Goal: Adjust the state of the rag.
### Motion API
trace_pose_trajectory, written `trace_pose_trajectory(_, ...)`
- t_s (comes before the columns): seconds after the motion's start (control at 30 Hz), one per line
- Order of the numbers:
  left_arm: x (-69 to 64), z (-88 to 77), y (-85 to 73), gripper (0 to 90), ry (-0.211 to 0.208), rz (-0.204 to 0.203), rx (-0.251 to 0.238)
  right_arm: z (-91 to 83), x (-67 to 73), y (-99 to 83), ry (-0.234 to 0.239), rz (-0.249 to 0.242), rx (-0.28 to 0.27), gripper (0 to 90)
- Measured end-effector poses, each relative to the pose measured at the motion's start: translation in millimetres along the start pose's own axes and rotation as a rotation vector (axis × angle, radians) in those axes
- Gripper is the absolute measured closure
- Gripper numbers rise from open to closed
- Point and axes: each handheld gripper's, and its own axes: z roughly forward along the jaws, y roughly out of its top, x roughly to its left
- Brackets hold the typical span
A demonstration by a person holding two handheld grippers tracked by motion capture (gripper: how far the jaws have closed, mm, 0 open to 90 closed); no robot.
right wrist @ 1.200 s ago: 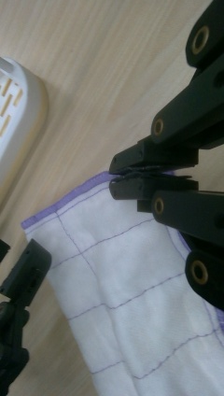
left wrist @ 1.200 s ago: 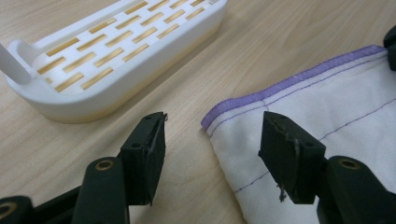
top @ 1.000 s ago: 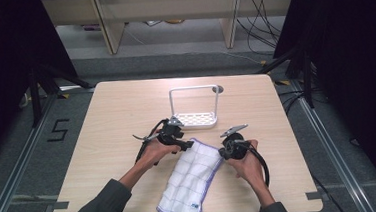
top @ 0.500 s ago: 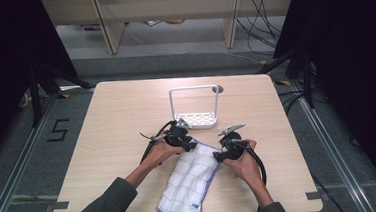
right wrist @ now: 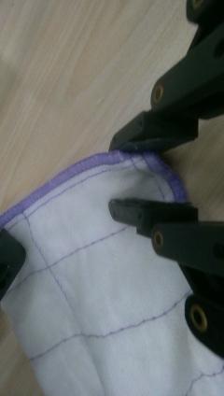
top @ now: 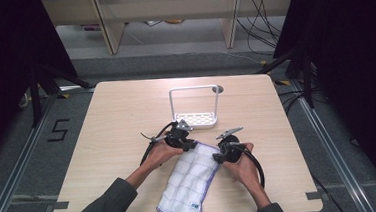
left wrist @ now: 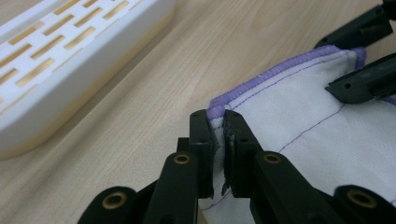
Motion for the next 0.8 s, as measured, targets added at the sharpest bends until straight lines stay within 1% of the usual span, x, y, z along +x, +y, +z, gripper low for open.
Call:
trace_pose_trajectory(0.03,-0.4,-0.4,0.0,83.2,0.001,0.004,0.000,0.0,-1.0,-0.2,0.018,-0.009,0.001,77.4)
trace_pose_trajectory(0.07,-0.5,-0.8,0.2,83.5,-0.002,0.003,-0.003,0.2,-1.4,-0.8,0.033,-0.017,-0.009,80.2)
trace_pose_trajectory(0.1,-0.7,-1.9,0.4,83.7,0.002,0.000,-0.006,-0.2,-0.9,-1.4,0.045,-0.007,-0.006,81.7)
trace_pose_trajectory(0.13,-0.7,-1.9,0.4,83.9,0.002,0.000,-0.006,-0.2,-0.9,-1.4,0.045,-0.007,-0.006,81.7)
trace_pose_trajectory(0.17,0.8,-4.2,0.5,84.0,-0.001,-0.002,-0.015,0.0,-2.4,-1.4,0.051,-0.019,-0.021,83.4)
trace_pose_trajectory(0.2,0.8,-4.2,0.5,84.1,-0.001,-0.002,-0.015,-1.0,-2.1,-1.1,0.061,-0.009,-0.022,83.7)
trace_pose_trajectory(0.23,1.9,-7.4,0.2,84.2,-0.008,-0.012,-0.030,-1.5,-2.7,-0.9,0.061,-0.014,-0.037,84.0)
trace_pose_trajectory(0.3,0.0,-10.7,0.2,84.2,-0.011,-0.049,-0.067,-4.6,-2.0,-0.1,0.062,-0.012,-0.048,84.2)
trace_pose_trajectory(0.33,0.0,-10.7,0.2,84.3,-0.011,-0.049,-0.067,-4.6,-2.0,-0.1,0.062,-0.012,-0.048,84.2)
trace_pose_trajectory(0.37,1.1,-16.3,1.1,84.2,-0.006,-0.030,-0.068,-7.3,-1.6,1.8,0.072,-0.018,-0.055,84.2)
trace_pose_trajectory(0.4,1.1,-16.3,1.1,84.2,-0.006,-0.030,-0.068,-7.3,-1.6,1.8,0.072,-0.018,-0.055,84.2)
trace_pose_trajectory(0.43,0.0,-20.4,1.9,84.3,-0.003,-0.048,-0.087,-10.6,-1.0,3.6,0.074,-0.015,-0.067,84.3)
trace_pose_trajectory(0.47,0.2,-22.8,2.3,84.2,-0.005,-0.044,-0.089,-12.2,-0.2,4.2,0.080,-0.010,-0.070,84.3)
trace_pose_trajectory(0.5,1.3,-26.3,2.5,84.2,-0.004,-0.026,-0.081,-14.0,0.1,5.1,0.084,-0.014,-0.083,84.3)
trace_pose_trajectory(0.53,0.4,-28.5,2.4,84.2,0.003,-0.033,-0.090,-14.0,0.6,5.7,0.086,-0.021,-0.111,84.3)
trace_pose_trajectory(0.57,-0.2,-30.1,2.3,84.3,-0.002,-0.046,-0.105,-16.5,0.7,7.1,0.086,-0.029,-0.106,84.3)
trace_pose_trajectory(0.6,-0.6,-32.7,2.4,84.2,0.002,-0.048,-0.112,-16.9,1.1,7.9,0.089,-0.032,-0.121,84.3)
trace_pose_trajectory(0.63,-0.6,-35.7,2.5,84.3,0.005,-0.047,-0.118,-18.7,3.9,8.5,0.096,0.001,-0.114,84.3)
trace_pose_trajectory(0.67,-0.6,-35.7,2.5,84.2,0.005,-0.047,-0.118,-21.5,4.7,9.7,0.095,-0.003,-0.099,84.3)
trace_pose_trajectory(0.7,-0.6,-41.9,2.9,84.3,0.000,-0.051,-0.131,-22.3,5.9,10.4,0.099,-0.005,-0.106,84.3)
trace_pose_trajectory(0.73,-0.6,-41.9,2.9,84.2,0.000,-0.051,-0.131,-22.3,5.9,10.4,0.099,-0.005,-0.106,84.3)
trace_pose_trajectory(0.77,-0.9,-47.0,3.2,84.2,-0.002,-0.052,-0.148,-20.9,3.7,13.0,0.104,-0.062,-0.169,84.3)
trace_pose_trajectory(0.8,-0.9,-49.7,3.4,84.2,-0.001,-0.051,-0.152,-23.1,3.6,14.1,0.105,-0.067,-0.159,84.3)
